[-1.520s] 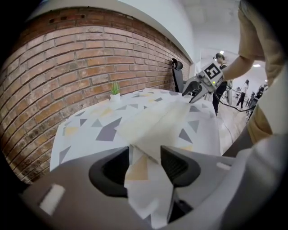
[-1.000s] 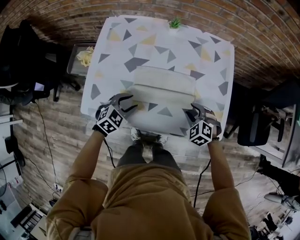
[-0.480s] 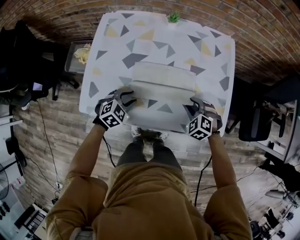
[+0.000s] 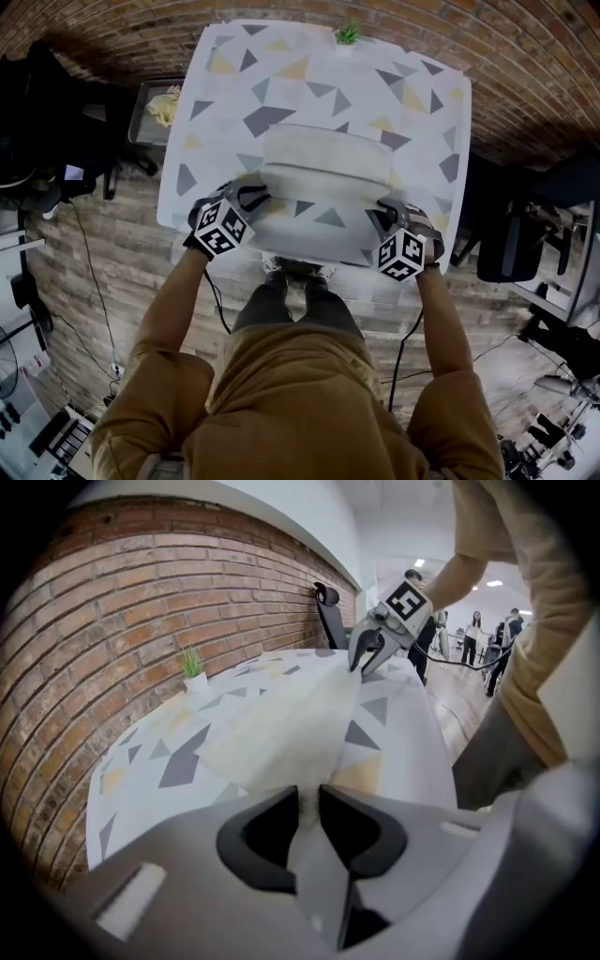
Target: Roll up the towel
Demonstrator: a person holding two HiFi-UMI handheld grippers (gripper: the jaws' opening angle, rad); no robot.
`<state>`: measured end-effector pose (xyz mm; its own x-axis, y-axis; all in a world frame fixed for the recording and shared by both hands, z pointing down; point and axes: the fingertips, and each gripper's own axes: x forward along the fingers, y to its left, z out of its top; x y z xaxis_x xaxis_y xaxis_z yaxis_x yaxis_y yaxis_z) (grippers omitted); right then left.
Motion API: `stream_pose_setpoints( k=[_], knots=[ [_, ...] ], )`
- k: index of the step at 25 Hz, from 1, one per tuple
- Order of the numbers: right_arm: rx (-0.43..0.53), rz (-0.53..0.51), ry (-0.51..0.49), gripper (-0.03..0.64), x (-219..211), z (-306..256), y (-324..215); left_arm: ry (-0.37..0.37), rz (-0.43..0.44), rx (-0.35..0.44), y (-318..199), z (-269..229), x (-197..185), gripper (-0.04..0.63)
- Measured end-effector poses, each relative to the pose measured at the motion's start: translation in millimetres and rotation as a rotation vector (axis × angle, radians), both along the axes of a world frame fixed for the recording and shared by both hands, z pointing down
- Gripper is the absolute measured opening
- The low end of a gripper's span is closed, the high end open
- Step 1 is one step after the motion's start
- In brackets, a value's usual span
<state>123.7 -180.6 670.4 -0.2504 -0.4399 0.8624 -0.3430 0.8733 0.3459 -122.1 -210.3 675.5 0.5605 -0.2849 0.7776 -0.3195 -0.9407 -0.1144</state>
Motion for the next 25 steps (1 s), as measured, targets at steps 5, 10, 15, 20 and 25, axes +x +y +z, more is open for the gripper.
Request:
stream_pose_setpoints(
  k=[5,10,15,20,25],
  knots=[
    [-0.01,0.012,-0.023,0.054,-0.3,-4.1,-0.6,0.011,-0.009,0.004,-6.3,-7.5,0.4,0.106],
    [-0.035,0.044,-0.083,0.041,1.5,-16.9,-7.5,0.058,-0.028,-0.005,-18.8,-25.0,2.1,0.091],
    [-0.068,0.071,-0.14,0.037,3.7,-31.2,-23.0,0.082,-0.04,-0.001,-39.0,-41.6,4.0,0.087],
    [-0.084,0.102,-0.174,0.037,9.2,-41.5,-45.0,0.111,-0.056,-0.002,-60.4,-53.5,7.5,0.087],
    [-0.143,0.163,-0.22,0.038,13.6,-42.4,-72.4,0.133,-0.074,-0.042,-83.9,-54.3,12.4,0.087]
  ],
)
